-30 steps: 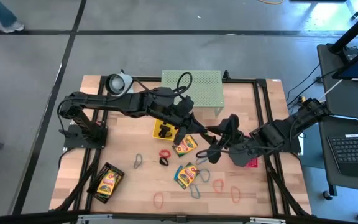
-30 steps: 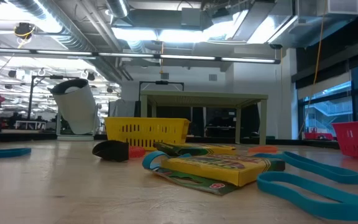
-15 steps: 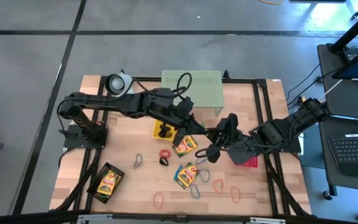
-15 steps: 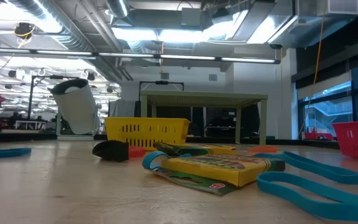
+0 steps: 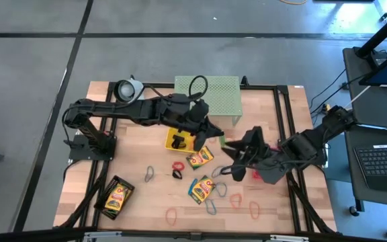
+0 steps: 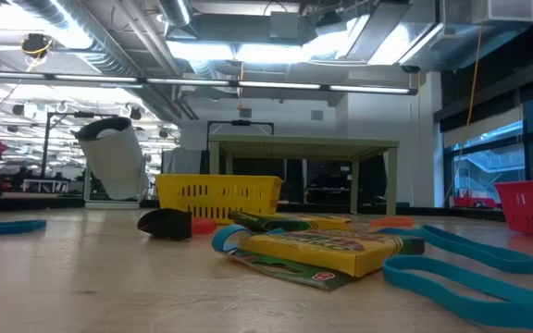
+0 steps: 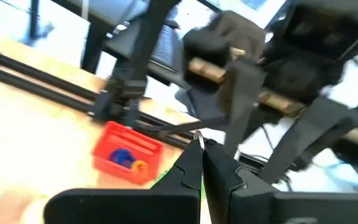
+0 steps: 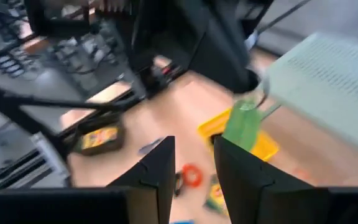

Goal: Pick & Place Office Desk Supplies
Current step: Put the green spring keychain into the red bin

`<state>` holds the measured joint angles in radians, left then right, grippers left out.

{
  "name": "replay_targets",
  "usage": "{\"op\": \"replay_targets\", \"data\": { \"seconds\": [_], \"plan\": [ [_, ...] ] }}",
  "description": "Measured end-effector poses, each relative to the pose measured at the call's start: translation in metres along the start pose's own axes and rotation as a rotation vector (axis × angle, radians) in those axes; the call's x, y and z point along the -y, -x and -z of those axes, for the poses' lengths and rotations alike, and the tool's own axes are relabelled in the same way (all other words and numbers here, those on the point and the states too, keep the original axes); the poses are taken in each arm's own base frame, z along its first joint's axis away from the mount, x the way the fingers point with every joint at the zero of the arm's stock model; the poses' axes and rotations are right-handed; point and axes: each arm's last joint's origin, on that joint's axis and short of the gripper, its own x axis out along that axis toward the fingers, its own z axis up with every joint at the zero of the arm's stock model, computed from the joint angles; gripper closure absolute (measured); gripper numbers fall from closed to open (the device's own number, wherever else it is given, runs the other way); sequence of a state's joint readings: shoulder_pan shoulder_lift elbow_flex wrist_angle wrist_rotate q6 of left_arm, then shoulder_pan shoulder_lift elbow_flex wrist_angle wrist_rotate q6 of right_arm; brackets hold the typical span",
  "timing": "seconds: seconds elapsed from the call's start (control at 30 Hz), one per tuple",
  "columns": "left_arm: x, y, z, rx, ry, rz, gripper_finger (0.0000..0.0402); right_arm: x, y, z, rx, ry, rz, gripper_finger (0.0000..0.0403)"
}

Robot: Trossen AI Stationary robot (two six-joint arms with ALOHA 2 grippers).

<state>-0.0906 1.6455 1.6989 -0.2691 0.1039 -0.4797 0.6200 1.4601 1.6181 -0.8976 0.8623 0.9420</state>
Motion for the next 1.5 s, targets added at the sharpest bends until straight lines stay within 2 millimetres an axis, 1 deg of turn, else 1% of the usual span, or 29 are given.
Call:
{"op": "replay_targets", "data": {
  "seconds": [0.13, 0.27, 0.4, 0.53, 0.7, 0.83, 0.97, 1.03, 1.1, 1.2, 1.3, 1.4, 1.5],
  "plan": [
    [-0.012, 0.001, -0.006, 0.047, 0.009, -0.083, 0.0400, 0.006, 0.006, -0.006, 0.005, 0.105, 0.056, 0.0303],
    [-0.025, 0.004, -0.013, 0.088, 0.023, -0.161, 0.0400, 0.017, 0.000, -0.007, -0.028, 0.222, 0.130, 0.0317],
    [-0.035, 0.001, -0.015, 0.101, 0.034, -0.202, 0.0400, 0.025, -0.009, -0.013, -0.032, 0.258, 0.184, 0.0319],
    [-0.040, -0.001, -0.015, 0.101, 0.029, -0.215, 0.0400, 0.033, -0.017, -0.020, -0.029, 0.258, 0.228, 0.0307],
    [-0.043, -0.002, -0.015, 0.095, 0.012, -0.220, 0.0400, 0.039, -0.025, -0.026, -0.024, 0.200, 0.258, 0.0270],
    [-0.042, -0.002, -0.015, 0.084, -0.003, -0.196, 0.0400, 0.040, -0.028, -0.028, -0.064, 0.223, 0.234, 0.0217],
    [-0.041, -0.003, -0.015, 0.070, 0.001, -0.161, 0.0400, 0.042, -0.033, -0.028, -0.071, 0.228, 0.255, 0.0160],
    [-0.041, -0.003, -0.014, 0.065, 0.001, -0.150, 0.0400, 0.043, -0.036, -0.029, -0.066, 0.224, 0.269, 0.0140],
    [-0.039, -0.003, -0.014, 0.059, 0.001, -0.131, 0.0400, 0.044, -0.040, -0.028, -0.075, 0.234, 0.287, 0.0129],
    [-0.038, -0.003, -0.015, 0.059, 0.003, -0.108, 0.0400, 0.047, -0.043, -0.030, -0.071, 0.227, 0.302, 0.0126],
    [-0.036, -0.003, -0.016, 0.066, 0.012, -0.076, 0.0400, 0.048, -0.047, -0.030, -0.085, 0.226, 0.308, 0.0133],
    [-0.033, -0.003, -0.018, 0.082, 0.012, -0.021, 0.0400, 0.051, -0.052, -0.031, -0.094, 0.219, 0.322, 0.0149],
    [-0.032, -0.003, -0.019, 0.087, 0.012, -0.012, 0.0400, 0.052, -0.058, -0.032, -0.096, 0.215, 0.340, 0.0177]
  ]
}}
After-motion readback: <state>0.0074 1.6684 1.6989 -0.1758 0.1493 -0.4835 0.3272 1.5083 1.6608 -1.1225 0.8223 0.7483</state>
